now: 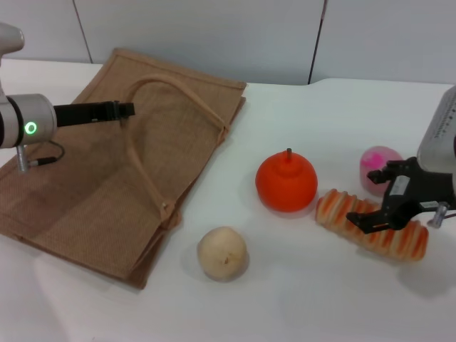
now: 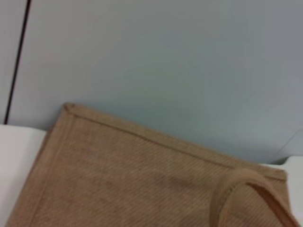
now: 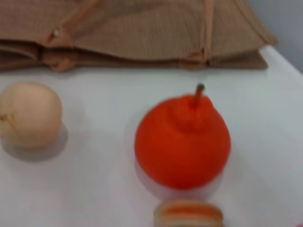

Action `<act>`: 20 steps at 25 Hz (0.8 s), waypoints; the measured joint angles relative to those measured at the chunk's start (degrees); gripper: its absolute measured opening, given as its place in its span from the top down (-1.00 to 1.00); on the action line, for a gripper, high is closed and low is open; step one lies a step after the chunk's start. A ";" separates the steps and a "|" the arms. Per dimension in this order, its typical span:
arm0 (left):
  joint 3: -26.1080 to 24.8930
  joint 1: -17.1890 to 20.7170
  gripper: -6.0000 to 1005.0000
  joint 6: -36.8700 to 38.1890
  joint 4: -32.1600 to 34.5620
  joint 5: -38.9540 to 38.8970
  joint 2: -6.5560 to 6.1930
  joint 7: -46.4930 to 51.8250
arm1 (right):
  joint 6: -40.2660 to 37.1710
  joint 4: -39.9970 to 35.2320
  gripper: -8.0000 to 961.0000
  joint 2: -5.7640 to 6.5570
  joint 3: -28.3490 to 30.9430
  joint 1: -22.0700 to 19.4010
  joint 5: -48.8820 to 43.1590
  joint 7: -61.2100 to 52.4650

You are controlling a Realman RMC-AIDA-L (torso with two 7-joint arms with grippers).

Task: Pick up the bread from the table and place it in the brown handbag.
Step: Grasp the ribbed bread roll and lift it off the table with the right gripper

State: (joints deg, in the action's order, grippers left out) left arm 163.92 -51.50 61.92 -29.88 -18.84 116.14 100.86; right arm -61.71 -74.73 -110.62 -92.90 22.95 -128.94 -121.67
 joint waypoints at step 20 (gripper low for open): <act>0.08 1.38 0.75 11.20 -2.05 -7.46 -0.43 -3.17 | -4.02 10.96 -0.61 -0.44 1.38 6.40 -2.54 -0.30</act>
State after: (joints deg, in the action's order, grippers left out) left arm 164.00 -50.11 73.12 -31.93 -26.31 115.71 97.69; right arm -65.73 -63.77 -111.06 -91.52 29.35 -131.48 -121.96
